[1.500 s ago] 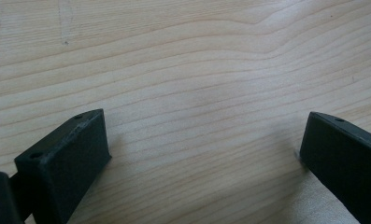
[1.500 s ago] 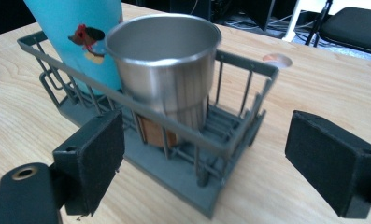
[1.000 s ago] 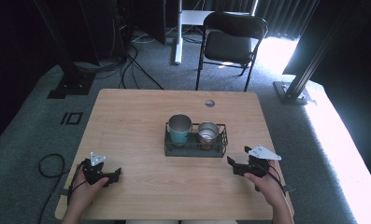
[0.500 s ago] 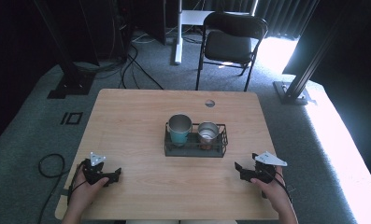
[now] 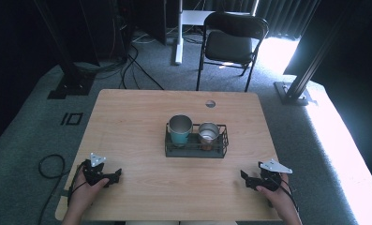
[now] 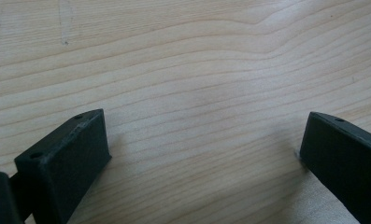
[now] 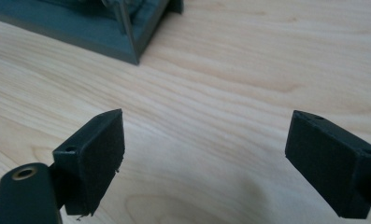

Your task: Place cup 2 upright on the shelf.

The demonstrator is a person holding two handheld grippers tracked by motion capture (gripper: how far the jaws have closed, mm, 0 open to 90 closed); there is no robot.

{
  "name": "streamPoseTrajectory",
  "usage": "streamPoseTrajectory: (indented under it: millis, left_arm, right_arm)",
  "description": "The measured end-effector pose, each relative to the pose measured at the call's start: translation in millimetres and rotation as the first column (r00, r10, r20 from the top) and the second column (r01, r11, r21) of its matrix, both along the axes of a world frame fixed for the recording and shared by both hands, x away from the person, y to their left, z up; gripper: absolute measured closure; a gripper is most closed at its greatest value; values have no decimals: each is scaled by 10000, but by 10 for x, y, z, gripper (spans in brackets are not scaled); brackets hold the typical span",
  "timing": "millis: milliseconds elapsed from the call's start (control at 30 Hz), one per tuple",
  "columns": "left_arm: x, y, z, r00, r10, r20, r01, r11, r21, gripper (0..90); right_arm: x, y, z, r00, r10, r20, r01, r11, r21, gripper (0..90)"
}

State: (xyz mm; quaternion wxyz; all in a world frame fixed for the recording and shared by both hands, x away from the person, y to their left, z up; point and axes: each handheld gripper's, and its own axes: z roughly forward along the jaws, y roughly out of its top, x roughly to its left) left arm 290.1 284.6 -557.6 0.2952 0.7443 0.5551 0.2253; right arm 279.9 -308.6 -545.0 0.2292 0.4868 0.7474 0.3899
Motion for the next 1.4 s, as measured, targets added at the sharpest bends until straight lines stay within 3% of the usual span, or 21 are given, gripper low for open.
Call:
streamPoseTrajectory:
  millis: [733, 1000, 1400]
  left_arm:
    - [0, 0, 0, 10000, 0, -1, 0, 10000, 0, 20]
    - [0, 0, 0, 10000, -1, 1, 1, 10000, 0, 20]
    - [0, 1, -1, 10000, -6, 1, 6, 10000, 4, 20]
  right_arm:
    - [-135, -130, -131, 9981, -34, -620, -18, 9965, -839, 117]
    - [-162, -169, -143, 9947, -189, -1008, 105, 9965, -831, 116]
    - [-170, -172, -145, 9944, -282, -1015, 199, 9965, -816, 116]
